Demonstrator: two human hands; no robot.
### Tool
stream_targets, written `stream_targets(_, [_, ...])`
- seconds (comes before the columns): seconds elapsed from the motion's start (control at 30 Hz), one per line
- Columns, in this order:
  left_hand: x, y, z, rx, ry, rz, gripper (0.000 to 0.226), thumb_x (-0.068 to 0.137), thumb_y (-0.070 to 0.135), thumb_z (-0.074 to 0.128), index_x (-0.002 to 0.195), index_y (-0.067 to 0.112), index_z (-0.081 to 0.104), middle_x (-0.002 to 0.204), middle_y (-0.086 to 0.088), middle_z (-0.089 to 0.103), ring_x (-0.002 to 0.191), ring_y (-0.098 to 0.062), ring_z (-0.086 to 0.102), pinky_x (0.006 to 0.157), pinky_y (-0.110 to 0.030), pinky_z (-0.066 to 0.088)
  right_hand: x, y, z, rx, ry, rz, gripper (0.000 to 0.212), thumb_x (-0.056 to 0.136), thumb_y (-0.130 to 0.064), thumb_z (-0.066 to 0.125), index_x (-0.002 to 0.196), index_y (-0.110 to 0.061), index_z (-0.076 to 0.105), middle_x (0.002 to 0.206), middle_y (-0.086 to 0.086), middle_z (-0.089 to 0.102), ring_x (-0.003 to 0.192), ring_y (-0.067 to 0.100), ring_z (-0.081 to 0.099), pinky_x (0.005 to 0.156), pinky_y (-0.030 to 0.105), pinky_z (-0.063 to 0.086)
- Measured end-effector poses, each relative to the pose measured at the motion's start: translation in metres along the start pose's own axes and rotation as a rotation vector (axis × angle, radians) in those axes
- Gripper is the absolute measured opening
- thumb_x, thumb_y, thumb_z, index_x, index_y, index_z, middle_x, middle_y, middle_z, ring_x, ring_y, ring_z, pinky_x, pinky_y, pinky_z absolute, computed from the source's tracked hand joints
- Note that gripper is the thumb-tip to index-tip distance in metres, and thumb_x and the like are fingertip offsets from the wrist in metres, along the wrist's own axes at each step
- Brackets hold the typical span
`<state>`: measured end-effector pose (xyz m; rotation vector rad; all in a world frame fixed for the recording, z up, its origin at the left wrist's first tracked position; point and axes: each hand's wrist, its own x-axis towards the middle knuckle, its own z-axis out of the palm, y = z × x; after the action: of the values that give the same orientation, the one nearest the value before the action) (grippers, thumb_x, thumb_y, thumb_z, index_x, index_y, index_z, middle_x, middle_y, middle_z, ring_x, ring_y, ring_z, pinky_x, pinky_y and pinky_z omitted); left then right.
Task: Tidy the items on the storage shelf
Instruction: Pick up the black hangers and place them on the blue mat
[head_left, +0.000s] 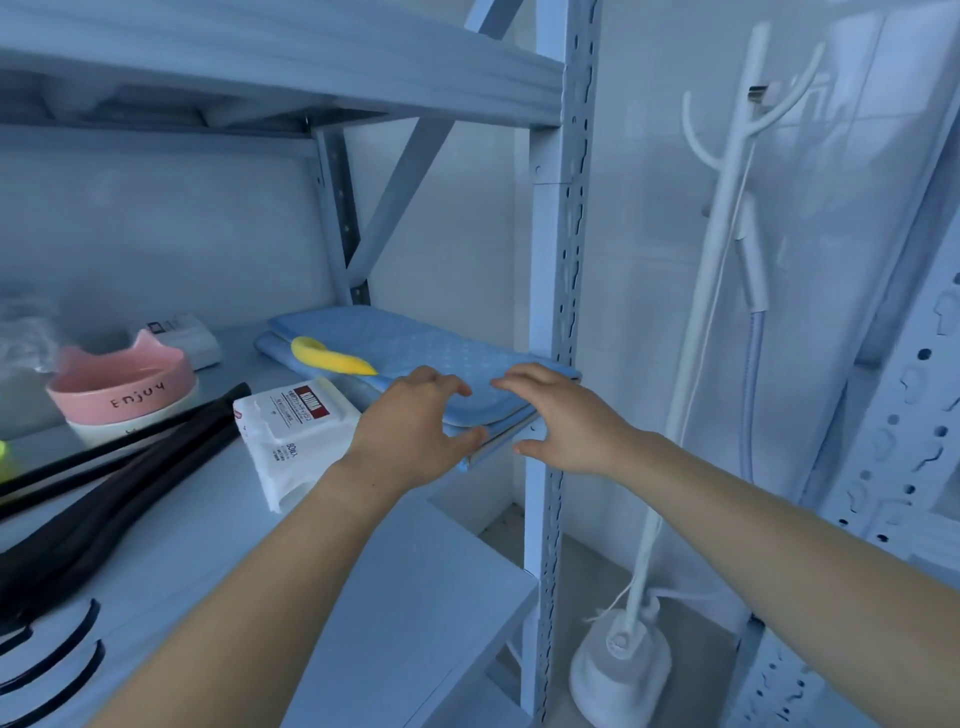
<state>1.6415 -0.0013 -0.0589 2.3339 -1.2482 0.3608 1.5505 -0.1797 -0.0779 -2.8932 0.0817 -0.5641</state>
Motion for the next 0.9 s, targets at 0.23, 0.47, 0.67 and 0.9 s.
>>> stream_targets(0.23, [0.031, -0.012, 0.028, 0.024, -0.023, -0.045, 0.044, 0.084, 0.051, 0.056, 0.121, 0.028, 0.057, 0.128, 0.007, 0.054, 0.115, -0.013, 0.052, 0.09, -0.027, 0.043, 0.031, 0.033, 0.019, -0.022, -0.057, -0.043, 0.081, 0.077, -0.031, 0.074, 0.144, -0.029, 0.029, 0.152, -0.006, 0.023, 0.139, 0.013, 0.024, 0.106, 0.035, 0.036])
stream_targets(0.47, [0.037, -0.007, 0.043, 0.087, -0.062, -0.132, 0.038, 0.089, 0.05, 0.047, 0.121, 0.033, 0.058, 0.123, 0.011, 0.056, 0.114, -0.013, 0.052, 0.091, -0.033, 0.047, 0.043, 0.059, 0.031, 0.058, -0.038, -0.156, 0.066, 0.079, -0.037, 0.072, 0.138, -0.028, 0.043, 0.145, -0.004, 0.039, 0.133, 0.015, 0.034, 0.107, 0.033, 0.033])
stream_targets(0.67, [0.033, 0.005, 0.043, 0.12, -0.057, -0.196, 0.035, 0.09, 0.044, 0.048, 0.12, 0.031, 0.061, 0.121, 0.006, 0.059, 0.112, -0.017, 0.053, 0.096, -0.033, 0.042, 0.05, 0.068, 0.028, 0.081, -0.067, -0.263, 0.061, 0.079, -0.038, 0.07, 0.135, -0.029, 0.048, 0.14, -0.002, 0.045, 0.128, 0.019, 0.041, 0.102, 0.03, 0.033])
stream_targets(0.9, [0.019, 0.024, 0.05, 0.108, 0.014, -0.24, 0.032, 0.092, 0.037, 0.051, 0.119, 0.024, 0.063, 0.122, 0.006, 0.059, 0.111, -0.011, 0.053, 0.084, -0.011, 0.03, 0.043, 0.076, 0.025, 0.065, -0.09, -0.331, 0.062, 0.081, -0.042, 0.067, 0.137, -0.03, 0.044, 0.142, -0.001, 0.043, 0.13, 0.019, 0.037, 0.102, 0.025, 0.029])
